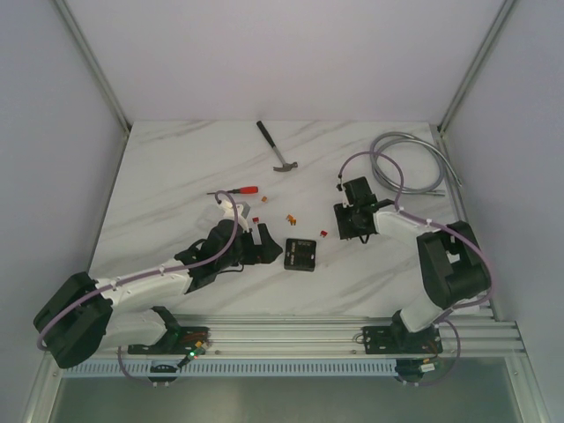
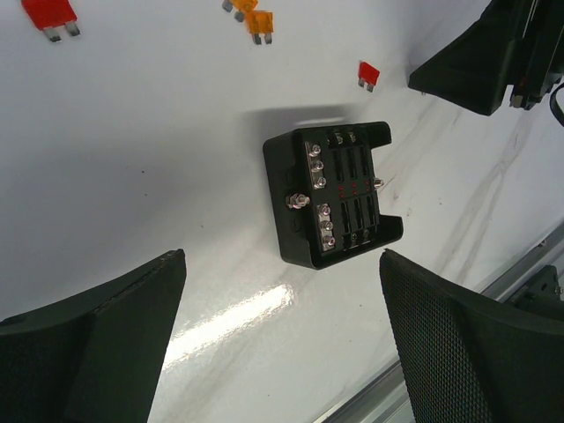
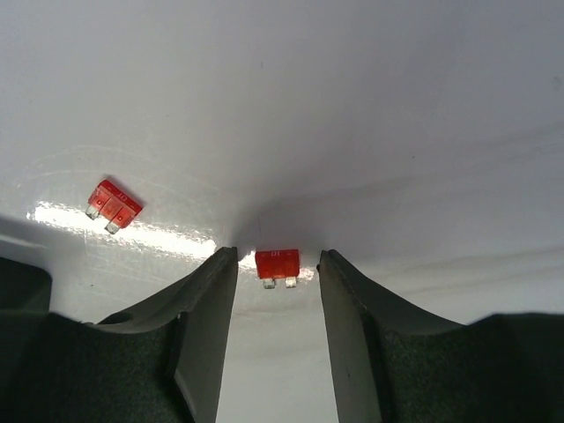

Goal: Snap on the fuse box
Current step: Pick up the fuse from the center of the board.

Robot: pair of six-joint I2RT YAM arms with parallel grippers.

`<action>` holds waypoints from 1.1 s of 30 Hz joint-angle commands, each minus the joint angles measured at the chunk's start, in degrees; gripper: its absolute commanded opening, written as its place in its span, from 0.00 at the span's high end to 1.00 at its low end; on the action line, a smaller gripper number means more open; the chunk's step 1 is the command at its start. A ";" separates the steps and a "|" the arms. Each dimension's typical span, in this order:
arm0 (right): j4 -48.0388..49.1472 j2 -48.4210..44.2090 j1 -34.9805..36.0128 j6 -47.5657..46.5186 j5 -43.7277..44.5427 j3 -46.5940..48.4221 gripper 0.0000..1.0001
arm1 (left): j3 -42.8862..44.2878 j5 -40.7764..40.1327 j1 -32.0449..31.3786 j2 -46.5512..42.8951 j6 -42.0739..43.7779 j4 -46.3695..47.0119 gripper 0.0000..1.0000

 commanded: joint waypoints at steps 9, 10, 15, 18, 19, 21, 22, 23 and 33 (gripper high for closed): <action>-4.79 3.64 0.13 -2.65 0.17 1.67 0.59 | 0.95 1.86 0.29 1.36 0.32 0.10 0.00; -4.86 3.73 0.07 -2.66 0.25 1.67 0.59 | 1.01 1.86 0.30 1.50 0.37 0.12 0.00; -5.41 4.41 0.13 -2.58 0.64 1.89 0.62 | 1.24 2.25 0.32 1.79 0.20 0.04 0.00; -5.90 4.73 0.40 -2.20 1.58 1.96 0.63 | 1.23 2.38 0.32 1.84 0.06 0.10 0.00; -6.07 4.69 0.58 -1.94 1.78 1.94 0.64 | 1.26 2.43 0.30 1.84 0.00 0.08 0.00; -6.27 4.48 0.91 -1.65 2.08 1.94 0.63 | 1.33 2.54 0.31 1.93 -0.06 0.12 0.00; -6.22 4.35 1.04 -1.56 2.18 1.86 0.64 | 1.35 2.56 0.38 1.93 -0.04 0.13 0.00; -6.36 4.38 1.13 -1.44 2.28 1.85 0.64 | 1.34 2.56 0.31 1.93 -0.06 0.06 0.00; -6.37 3.91 1.42 0.11 2.90 1.69 0.70 | 1.41 3.06 0.23 2.00 -0.53 0.44 0.00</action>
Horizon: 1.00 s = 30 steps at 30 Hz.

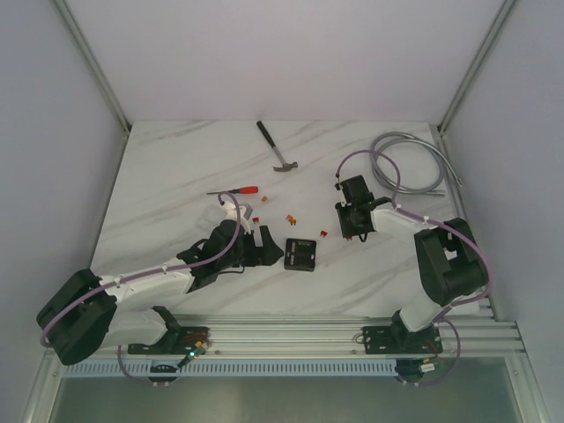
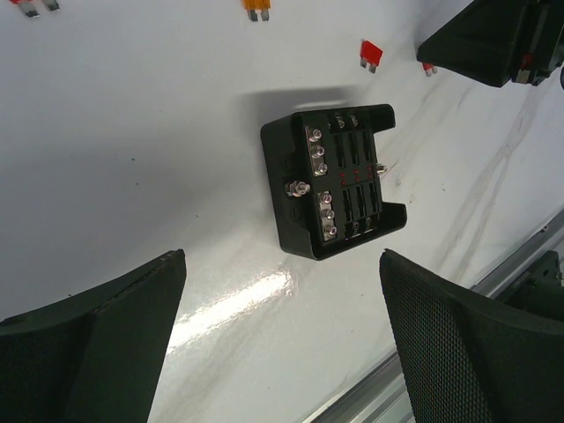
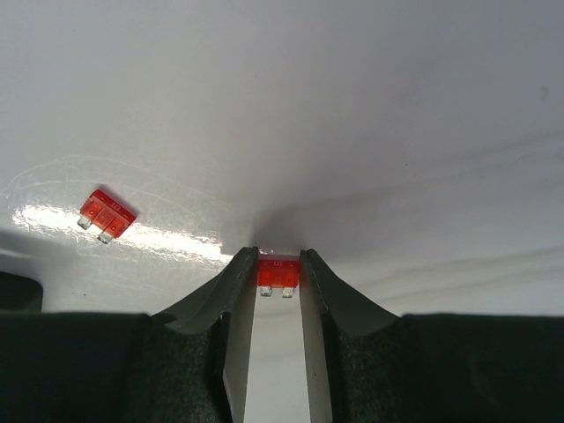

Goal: Snap on the fuse box
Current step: Pick up the fuse from the center of the board.

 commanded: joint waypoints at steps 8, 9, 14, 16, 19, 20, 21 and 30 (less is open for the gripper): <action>-2.73 -3.47 1.87 5.75 1.49 -0.73 0.72 | 2.97 1.54 -0.44 1.79 -0.30 3.17 0.01; -2.44 -4.24 2.09 6.46 1.46 -0.69 0.71 | 3.30 1.34 -0.54 1.86 -0.36 3.65 0.02; -0.40 -9.16 3.79 10.29 1.27 -0.62 0.71 | 4.10 0.38 -0.74 2.07 0.42 8.56 0.08; 0.59 -10.48 4.35 12.24 1.37 -0.52 0.72 | 4.36 0.67 -0.90 2.70 0.75 11.50 0.11; 3.29 -12.68 5.59 16.36 0.13 -0.96 0.72 | 4.46 0.42 -1.45 4.19 1.33 16.59 0.16; 4.38 -13.49 6.05 17.89 -0.36 -1.21 0.72 | 4.65 -0.14 -1.74 4.86 1.56 17.99 0.17; 5.52 -14.12 6.62 19.28 -0.68 -1.40 0.72 | 4.97 -0.72 -2.01 5.59 1.81 19.07 0.19; 12.97 -18.41 10.81 30.52 -1.12 -3.40 0.72 | 8.27 -6.69 -4.83 12.88 4.26 27.64 0.29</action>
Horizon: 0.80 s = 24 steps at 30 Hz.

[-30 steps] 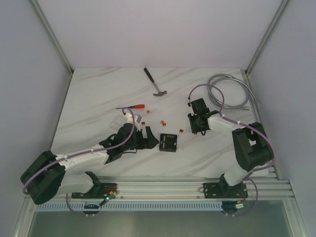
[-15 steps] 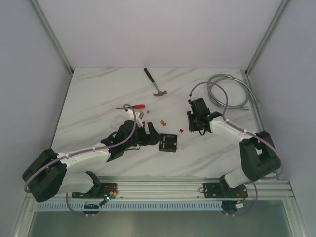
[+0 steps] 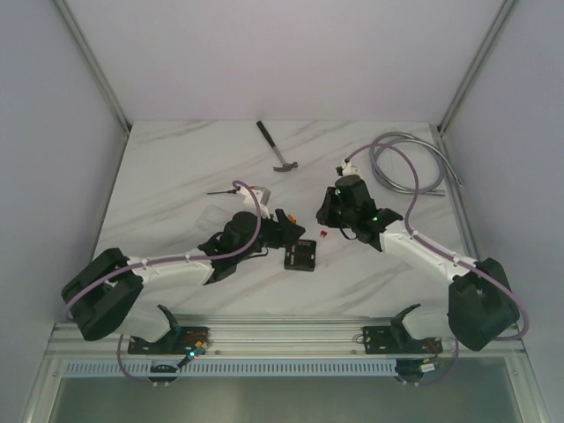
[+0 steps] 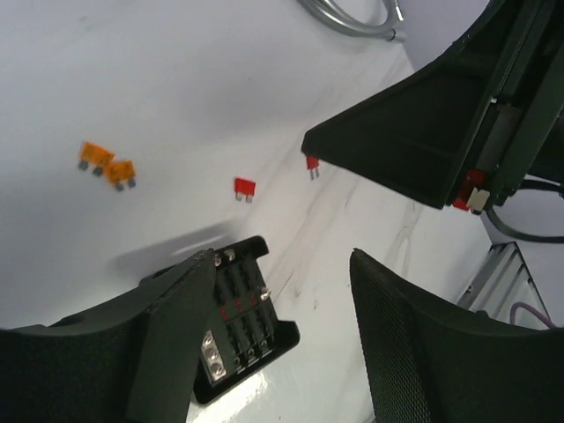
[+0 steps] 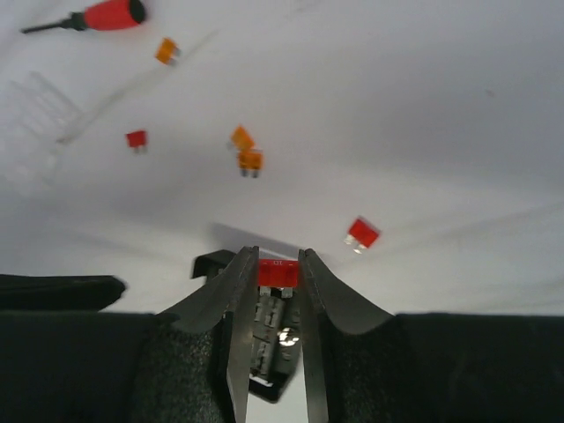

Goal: Snap on the fuse box
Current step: Pick up the fuse from the center of the board.

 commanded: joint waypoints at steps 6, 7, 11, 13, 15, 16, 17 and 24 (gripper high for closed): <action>7.07 -2.34 3.27 9.46 -1.83 -1.07 0.72 | 4.61 -3.32 -1.52 6.43 3.49 9.02 0.44; 7.50 -2.31 3.58 9.78 -2.13 -1.16 0.71 | 4.93 -3.45 -1.58 6.95 3.50 9.02 0.45; 8.81 -2.08 4.48 10.97 -2.59 -1.31 0.71 | 5.41 -4.27 -1.89 8.28 3.57 10.26 0.50; 9.49 -2.25 4.84 11.46 -2.63 -1.65 0.71 | 5.35 -5.23 -2.04 8.58 3.72 10.96 0.51; 9.89 -2.35 5.11 11.78 -2.59 -1.79 0.71 | 5.57 -5.97 -2.07 8.83 3.87 10.98 0.53; 10.01 -2.40 5.11 11.86 -2.64 -1.87 0.71 | 5.70 -6.73 -2.05 8.88 3.93 10.82 0.55; 10.13 -2.45 5.19 11.98 -2.71 -1.88 0.71 | 5.67 -7.24 -2.07 8.95 3.89 10.78 0.56; 11.81 -2.60 5.73 13.13 -3.48 -3.01 0.71 | 5.52 -9.01 -2.12 9.01 3.77 11.11 0.66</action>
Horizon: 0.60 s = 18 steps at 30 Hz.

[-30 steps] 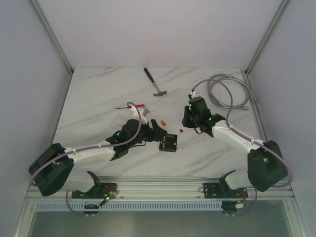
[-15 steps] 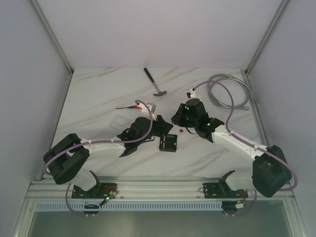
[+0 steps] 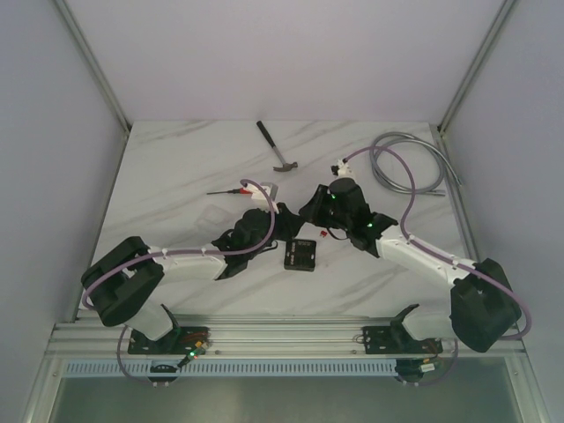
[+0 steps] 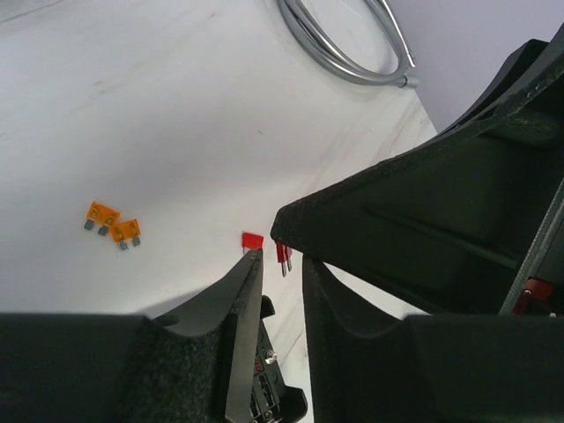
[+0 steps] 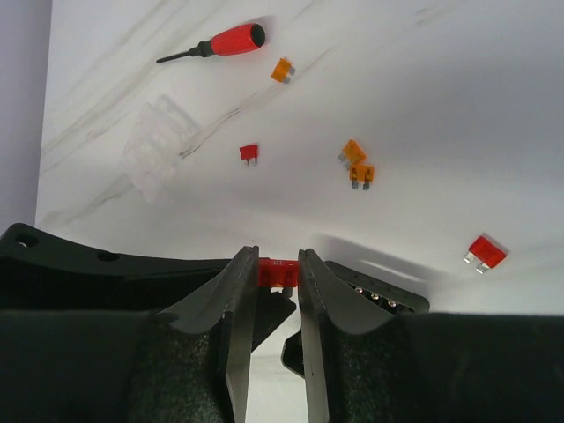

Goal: Snap on the fuse box
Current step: Pick up the fuse from the center of the board.

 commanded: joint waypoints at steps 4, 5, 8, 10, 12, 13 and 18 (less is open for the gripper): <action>3.24 -1.29 0.89 2.32 -1.02 -2.13 0.71 | 1.10 -1.75 -0.45 0.93 0.79 3.19 0.74; 3.38 -1.28 1.07 2.38 -1.02 -2.28 0.71 | 1.04 -1.72 -0.46 0.86 0.78 3.28 0.78; 4.20 -1.43 1.22 2.49 -1.07 -2.88 0.71 | 1.02 -1.63 -0.54 0.36 1.02 2.98 0.88; 5.64 -2.06 1.27 2.32 -1.02 -3.77 0.70 | 1.08 -1.67 -0.55 -0.09 1.49 2.27 0.96; 7.57 -2.99 1.22 2.01 -1.02 -4.67 0.68 | 0.63 -2.00 -0.52 -0.51 1.97 1.81 1.00; 8.33 -3.45 1.22 1.50 -1.02 -4.98 0.66 | 0.41 -2.00 -0.53 -0.74 2.27 1.44 1.00; 9.44 -6.51 0.55 -5.17 -2.88 -5.32 0.58 | 0.18 -0.23 -0.18 -3.34 7.52 -2.16 1.00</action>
